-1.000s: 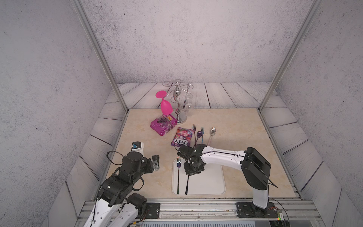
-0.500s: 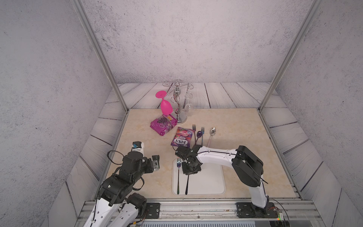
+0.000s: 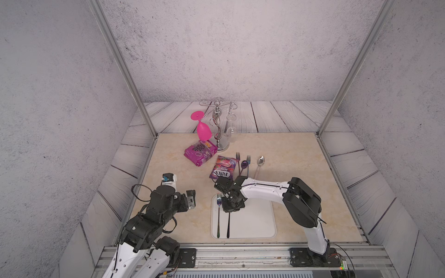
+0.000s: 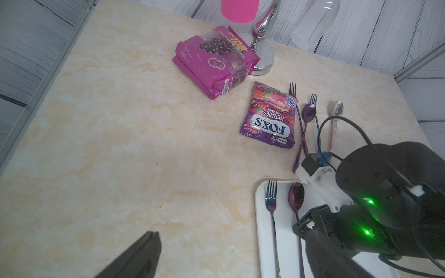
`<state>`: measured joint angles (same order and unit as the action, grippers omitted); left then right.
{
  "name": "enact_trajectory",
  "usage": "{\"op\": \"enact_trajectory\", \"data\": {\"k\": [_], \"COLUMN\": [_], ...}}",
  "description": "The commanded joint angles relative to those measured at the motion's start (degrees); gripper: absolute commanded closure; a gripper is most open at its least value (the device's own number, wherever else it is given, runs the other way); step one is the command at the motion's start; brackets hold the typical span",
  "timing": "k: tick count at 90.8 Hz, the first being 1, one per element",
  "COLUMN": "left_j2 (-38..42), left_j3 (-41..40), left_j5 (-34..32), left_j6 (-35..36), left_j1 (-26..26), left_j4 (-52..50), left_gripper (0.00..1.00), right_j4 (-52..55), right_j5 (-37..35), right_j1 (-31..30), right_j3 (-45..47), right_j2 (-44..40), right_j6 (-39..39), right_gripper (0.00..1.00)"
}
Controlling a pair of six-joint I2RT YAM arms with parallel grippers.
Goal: Set the spoon and fork side by side
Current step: Adjust the spoon on the tray, then pick up the fork at the center of the board.
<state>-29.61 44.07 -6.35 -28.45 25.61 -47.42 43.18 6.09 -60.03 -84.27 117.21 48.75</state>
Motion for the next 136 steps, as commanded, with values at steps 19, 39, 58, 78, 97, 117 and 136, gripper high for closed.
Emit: {"op": "enact_trajectory", "data": {"k": [19, 39, 58, 78, 97, 117, 136], "left_j2": [0.20, 0.32, 0.29, 0.28, -0.20, -1.20, -2.30], "left_j3": [-0.12, -0.08, -0.07, -0.12, 0.02, 0.21, 0.06], "left_j5": [-0.14, -0.22, -0.07, -0.12, -0.09, 0.11, 0.20], "left_j6": [0.59, 0.63, 0.59, 0.59, 0.60, 0.71, 0.50], "left_j1": [-0.21, -0.21, -0.21, -0.21, -0.21, -0.21, -0.22], "left_j4": [0.44, 0.44, 0.44, 0.31, 0.40, 0.08, 0.19], "left_gripper": [0.00, 0.00, 0.01, 0.00, 0.00, 0.00, 0.01], "right_j4": [-0.63, -0.47, 0.10, 0.26, 3.06, 8.26, 10.16], "right_j5": [1.09, 1.21, 0.50, 0.22, -2.84, -8.29, -8.62], "right_j1": [0.02, -0.32, -0.39, -0.39, -0.47, 3.74, 17.44], "right_j3": [-1.14, -1.95, -1.86, -1.77, -1.78, -0.20, -3.64], "right_j2": [1.73, 2.05, 2.19, 0.98, -4.06, -13.47, -12.53], "right_j6": [-0.07, 0.07, 1.51, 1.59, -0.84, -6.75, -15.58], "right_gripper": [0.86, 0.86, 0.85, 0.77, 0.67, 0.62, 0.63]}}
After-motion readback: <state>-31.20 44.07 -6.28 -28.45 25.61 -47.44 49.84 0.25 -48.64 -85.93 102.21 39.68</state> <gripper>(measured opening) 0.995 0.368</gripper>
